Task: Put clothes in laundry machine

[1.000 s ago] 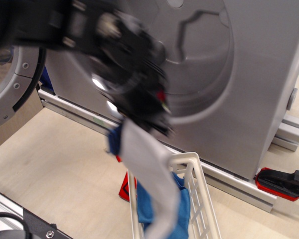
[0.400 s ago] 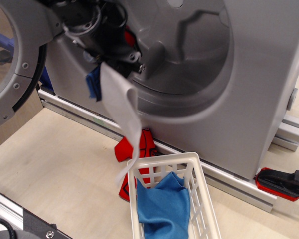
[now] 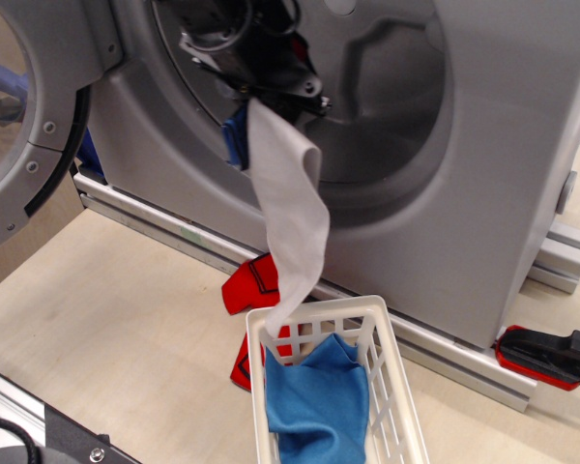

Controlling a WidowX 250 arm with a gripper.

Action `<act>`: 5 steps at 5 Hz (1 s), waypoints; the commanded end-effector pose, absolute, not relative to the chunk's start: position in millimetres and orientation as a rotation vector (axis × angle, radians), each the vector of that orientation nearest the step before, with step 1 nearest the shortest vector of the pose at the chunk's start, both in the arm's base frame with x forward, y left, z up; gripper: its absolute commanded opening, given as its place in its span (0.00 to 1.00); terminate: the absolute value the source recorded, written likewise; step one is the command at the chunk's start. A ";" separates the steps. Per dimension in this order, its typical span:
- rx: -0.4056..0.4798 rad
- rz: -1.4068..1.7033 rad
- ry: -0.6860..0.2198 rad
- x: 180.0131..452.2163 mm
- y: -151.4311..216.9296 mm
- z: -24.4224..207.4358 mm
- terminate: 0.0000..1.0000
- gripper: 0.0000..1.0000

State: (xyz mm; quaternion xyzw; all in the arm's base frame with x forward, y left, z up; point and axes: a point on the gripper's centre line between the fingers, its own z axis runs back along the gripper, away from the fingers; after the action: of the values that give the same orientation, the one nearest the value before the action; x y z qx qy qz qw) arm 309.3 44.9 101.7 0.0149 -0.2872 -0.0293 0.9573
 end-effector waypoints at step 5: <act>0.110 0.027 -0.689 406.9 37.4 96.1 0.00 0.00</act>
State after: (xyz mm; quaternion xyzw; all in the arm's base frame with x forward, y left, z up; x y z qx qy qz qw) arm 397.6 30.5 72.9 0.0502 -0.2994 0.0078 0.9528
